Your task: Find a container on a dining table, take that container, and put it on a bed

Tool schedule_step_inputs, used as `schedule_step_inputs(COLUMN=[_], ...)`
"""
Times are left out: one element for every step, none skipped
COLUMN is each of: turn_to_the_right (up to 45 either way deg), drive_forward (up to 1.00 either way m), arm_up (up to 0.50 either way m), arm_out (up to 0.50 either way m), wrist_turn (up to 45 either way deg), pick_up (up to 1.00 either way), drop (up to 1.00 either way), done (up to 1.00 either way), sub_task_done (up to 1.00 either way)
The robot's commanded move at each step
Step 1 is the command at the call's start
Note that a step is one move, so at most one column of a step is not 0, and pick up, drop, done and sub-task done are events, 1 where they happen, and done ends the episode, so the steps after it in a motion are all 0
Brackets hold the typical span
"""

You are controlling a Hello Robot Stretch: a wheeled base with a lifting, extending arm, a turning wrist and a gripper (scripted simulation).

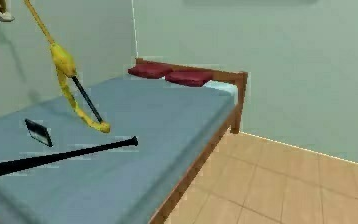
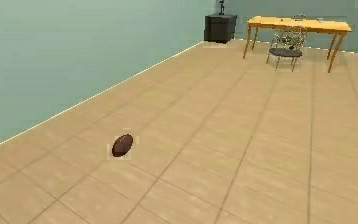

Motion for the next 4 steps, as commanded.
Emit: schedule_step_inputs(turn_to_the_right=[45.0,45.0,45.0,27.0], drive_forward=[0.0,0.0,0.0,0.0], arm_up=[0.0,0.0,0.0,0.0], arm_out=[0.0,0.0,0.0,0.0], wrist_turn=[0.0,0.0,0.0,0.0], pick_up=[0.0,0.0,0.0,0.0], drop=[0.0,0.0,0.0,0.0], done=[0.0,0.0,0.0,0.0], sub_task_done=[0.0,0.0,0.0,0.0])
